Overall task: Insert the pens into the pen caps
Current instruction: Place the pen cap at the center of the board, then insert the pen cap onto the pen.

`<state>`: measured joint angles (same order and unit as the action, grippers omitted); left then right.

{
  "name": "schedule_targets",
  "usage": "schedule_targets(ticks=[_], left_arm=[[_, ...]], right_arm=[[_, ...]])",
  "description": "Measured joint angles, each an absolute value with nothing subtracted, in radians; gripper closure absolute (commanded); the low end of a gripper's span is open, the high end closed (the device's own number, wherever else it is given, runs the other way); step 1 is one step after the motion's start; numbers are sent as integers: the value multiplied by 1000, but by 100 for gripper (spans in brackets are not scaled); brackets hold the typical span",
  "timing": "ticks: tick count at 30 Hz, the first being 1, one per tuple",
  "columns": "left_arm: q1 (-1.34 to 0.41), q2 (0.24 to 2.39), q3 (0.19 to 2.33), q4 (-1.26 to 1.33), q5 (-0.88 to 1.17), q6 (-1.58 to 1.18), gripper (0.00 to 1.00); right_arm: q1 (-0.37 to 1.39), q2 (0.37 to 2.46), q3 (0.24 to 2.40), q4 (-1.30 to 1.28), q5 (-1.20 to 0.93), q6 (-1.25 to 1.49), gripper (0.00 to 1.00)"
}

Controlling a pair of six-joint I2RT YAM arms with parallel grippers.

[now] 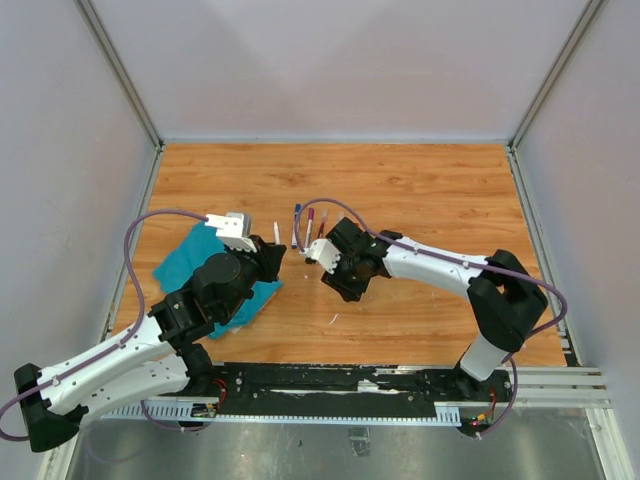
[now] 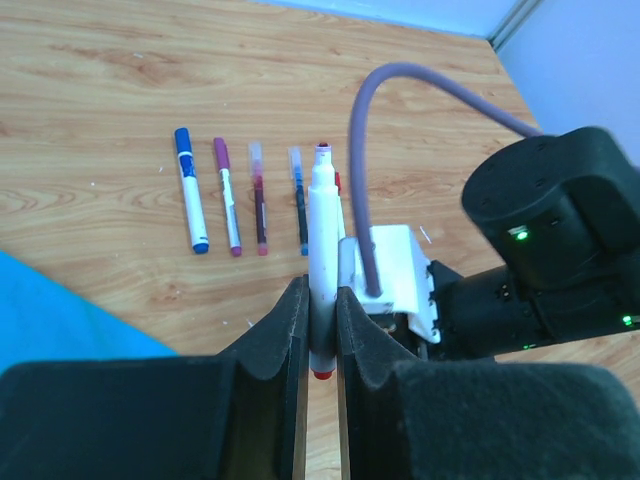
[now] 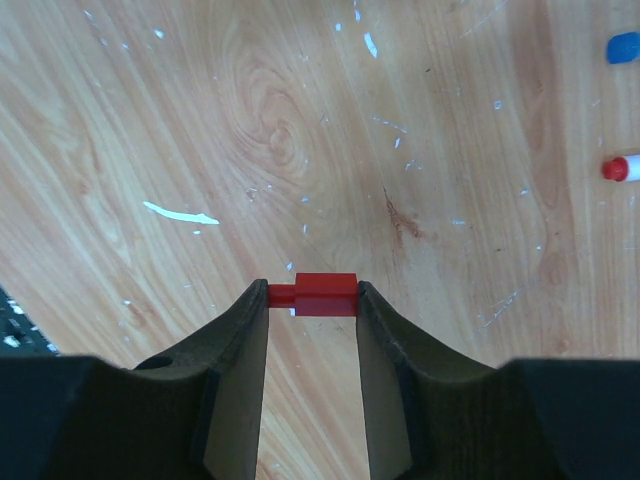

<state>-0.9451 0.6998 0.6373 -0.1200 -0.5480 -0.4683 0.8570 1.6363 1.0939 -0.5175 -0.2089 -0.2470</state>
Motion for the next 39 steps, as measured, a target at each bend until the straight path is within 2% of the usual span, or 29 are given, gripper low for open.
schedule_targets(ticks=[8,12,16,21,29,39], left_arm=[[-945,701,636,-140,-568,-487,100],[-945,701,635,-146,-569,-491,100],[-945,701,635,-150,-571,-495,99],[-945,701,635,-154,-572,-499,100],[-945,701,635,-155,-579,-499,99],[-945,701,635,-170,-591,-506,100]], right_arm=[[896,1759,1118,-552,-149,-303,88],[908,1790,1139,-560,-128,-319,73],[912,1796,1145,-564,-119,-323,52],[912,1788,1136,-543,-113,-334,39],[912,1629,1069,-463,-61,-237,37],[911,1501,982,-379,156,301,36]])
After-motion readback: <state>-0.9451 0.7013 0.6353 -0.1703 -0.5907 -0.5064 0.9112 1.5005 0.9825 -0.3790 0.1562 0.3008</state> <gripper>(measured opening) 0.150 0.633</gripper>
